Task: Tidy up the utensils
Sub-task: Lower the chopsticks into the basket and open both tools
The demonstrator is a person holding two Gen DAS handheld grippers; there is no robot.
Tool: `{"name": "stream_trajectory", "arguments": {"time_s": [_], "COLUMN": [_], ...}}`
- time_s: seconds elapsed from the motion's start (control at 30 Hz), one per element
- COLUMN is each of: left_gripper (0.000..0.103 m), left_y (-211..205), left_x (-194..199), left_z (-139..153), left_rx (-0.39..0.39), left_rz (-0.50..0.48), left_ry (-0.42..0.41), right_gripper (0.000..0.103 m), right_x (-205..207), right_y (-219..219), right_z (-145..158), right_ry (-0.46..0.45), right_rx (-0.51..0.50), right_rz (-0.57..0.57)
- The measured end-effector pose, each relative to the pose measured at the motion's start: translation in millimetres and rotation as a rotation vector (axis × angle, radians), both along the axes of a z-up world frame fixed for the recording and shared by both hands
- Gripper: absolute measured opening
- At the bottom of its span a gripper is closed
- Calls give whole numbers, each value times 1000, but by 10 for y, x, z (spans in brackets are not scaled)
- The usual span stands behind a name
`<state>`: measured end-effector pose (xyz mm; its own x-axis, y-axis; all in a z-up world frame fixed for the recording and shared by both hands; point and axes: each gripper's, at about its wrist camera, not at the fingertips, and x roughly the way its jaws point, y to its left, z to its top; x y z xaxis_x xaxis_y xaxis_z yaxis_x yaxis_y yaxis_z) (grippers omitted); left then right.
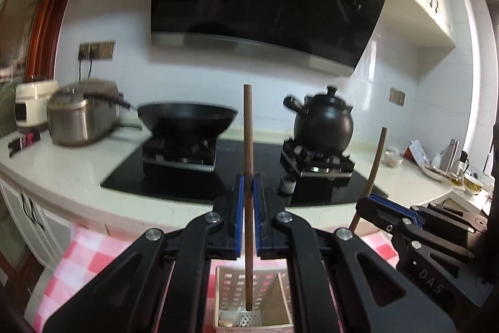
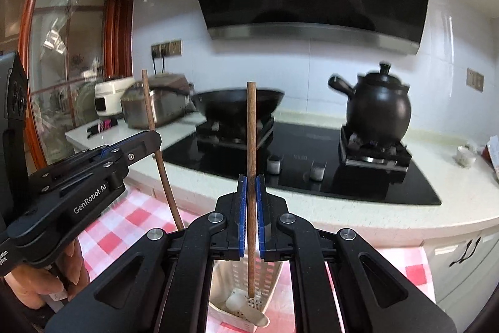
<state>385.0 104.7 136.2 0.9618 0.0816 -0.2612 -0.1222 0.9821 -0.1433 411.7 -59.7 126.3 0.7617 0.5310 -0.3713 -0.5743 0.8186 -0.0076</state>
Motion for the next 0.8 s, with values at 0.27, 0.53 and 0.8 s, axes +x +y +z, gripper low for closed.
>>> {"name": "stream_trajectory", "arguments": {"time_s": [0.27,0.53,0.8], "left_gripper": [10,32,64], "left_y": [166,274,305], "left_x": [178,-25,-644], "left_z": [-447,-348,-273], "left_rx": [-22,-28,-30], "left_rz": [21,46,101], "left_ry": [103,98,88], "right_gripper": [8,11,24], "right_x": [261,182,-291], "right_y": [14,-86,-349], "right_z": [-388,-297,-288], "right_ry": [107,93,96], "right_rx": [-27,-16,-3], "right_rz": [-22,-44,-43]}}
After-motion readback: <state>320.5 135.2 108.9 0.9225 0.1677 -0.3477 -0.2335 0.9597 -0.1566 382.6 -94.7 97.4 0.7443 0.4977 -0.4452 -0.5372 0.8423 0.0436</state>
